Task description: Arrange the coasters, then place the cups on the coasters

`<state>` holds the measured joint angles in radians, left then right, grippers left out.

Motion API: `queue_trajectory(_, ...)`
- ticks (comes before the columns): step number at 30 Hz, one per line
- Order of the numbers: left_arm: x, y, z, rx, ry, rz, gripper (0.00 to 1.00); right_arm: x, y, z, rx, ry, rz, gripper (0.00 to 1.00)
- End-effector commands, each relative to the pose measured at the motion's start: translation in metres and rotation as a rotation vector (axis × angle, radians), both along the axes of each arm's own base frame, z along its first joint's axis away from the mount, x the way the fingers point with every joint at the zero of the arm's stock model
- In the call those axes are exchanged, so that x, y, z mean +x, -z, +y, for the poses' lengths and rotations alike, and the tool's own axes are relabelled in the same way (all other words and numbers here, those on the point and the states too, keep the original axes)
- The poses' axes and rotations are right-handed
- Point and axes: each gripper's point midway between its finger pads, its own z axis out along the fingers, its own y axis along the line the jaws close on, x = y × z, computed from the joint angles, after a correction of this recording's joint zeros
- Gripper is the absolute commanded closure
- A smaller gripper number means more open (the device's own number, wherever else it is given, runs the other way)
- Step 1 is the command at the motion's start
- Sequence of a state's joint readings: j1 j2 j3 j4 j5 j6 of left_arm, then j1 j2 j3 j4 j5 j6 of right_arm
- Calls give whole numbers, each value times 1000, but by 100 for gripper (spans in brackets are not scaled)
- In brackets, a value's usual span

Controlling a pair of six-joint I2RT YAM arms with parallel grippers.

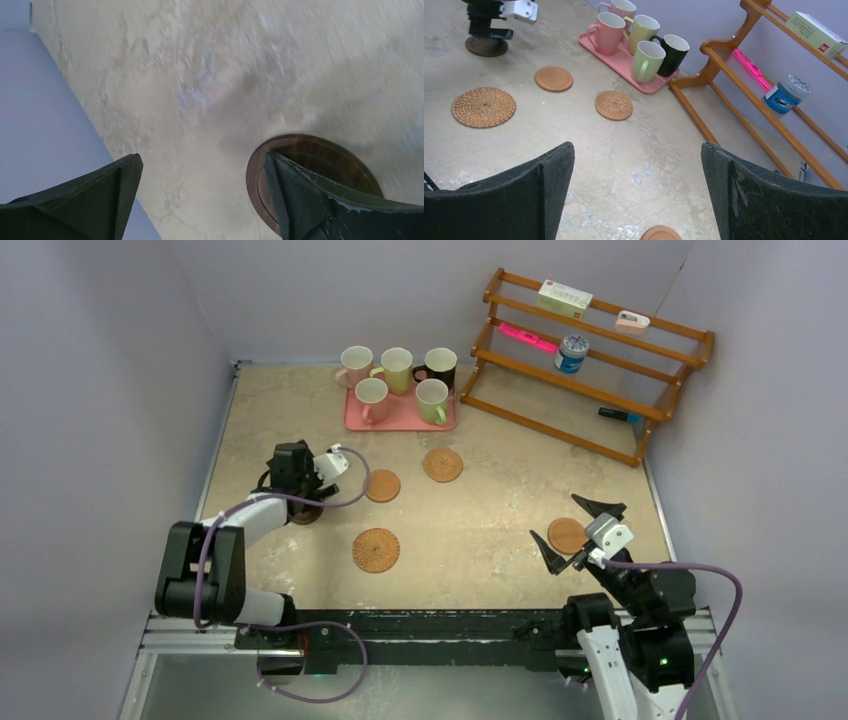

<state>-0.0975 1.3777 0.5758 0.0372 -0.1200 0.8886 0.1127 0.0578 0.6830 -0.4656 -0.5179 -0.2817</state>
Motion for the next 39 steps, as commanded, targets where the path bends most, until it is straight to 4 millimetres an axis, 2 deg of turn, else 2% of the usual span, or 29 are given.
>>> queue_trajectory(1,43,-3,-17,-123,-19,-73,0,3,0,2,-5,-11,-2,2)
queue_trajectory(7,90,1,-8,-90,-120,-121,0,4,0,2,-6,-10,-1,2)
queue_trajectory(10,105,-7,-10,-108,-136,-162,0,5,0,2,-8,-9,1,2)
queue_trajectory(13,118,-37,-14,-156,-150,-247,0,5,1,2,-9,-10,6,2)
queue_trajectory(17,124,-97,-21,-250,-144,-394,0,6,2,2,-9,-8,9,2)
queue_trajectory(19,119,-124,-30,-307,-113,-435,0,6,2,2,-9,-9,9,2)
queue_trajectory(21,106,-147,-47,-376,-34,-435,0,6,2,2,-8,-9,11,2)
queue_trajectory(23,84,-159,-74,-453,94,-394,0,6,2,2,-9,-11,11,2)
queue_trajectory(26,51,-169,-106,-471,214,-397,0,6,2,2,-9,-12,12,2)
queue_trajectory(30,11,-143,-156,-445,364,-333,0,7,3,2,-9,-9,15,2)
queue_trajectory(33,-9,-132,-184,-440,456,-281,0,7,3,2,-9,-11,18,2)
queue_trajectory(36,-16,-119,-198,-417,500,-268,0,7,4,2,-9,-12,17,2)
queue_trajectory(39,-14,-99,-203,-372,499,-254,0,6,4,3,-13,-17,16,2)
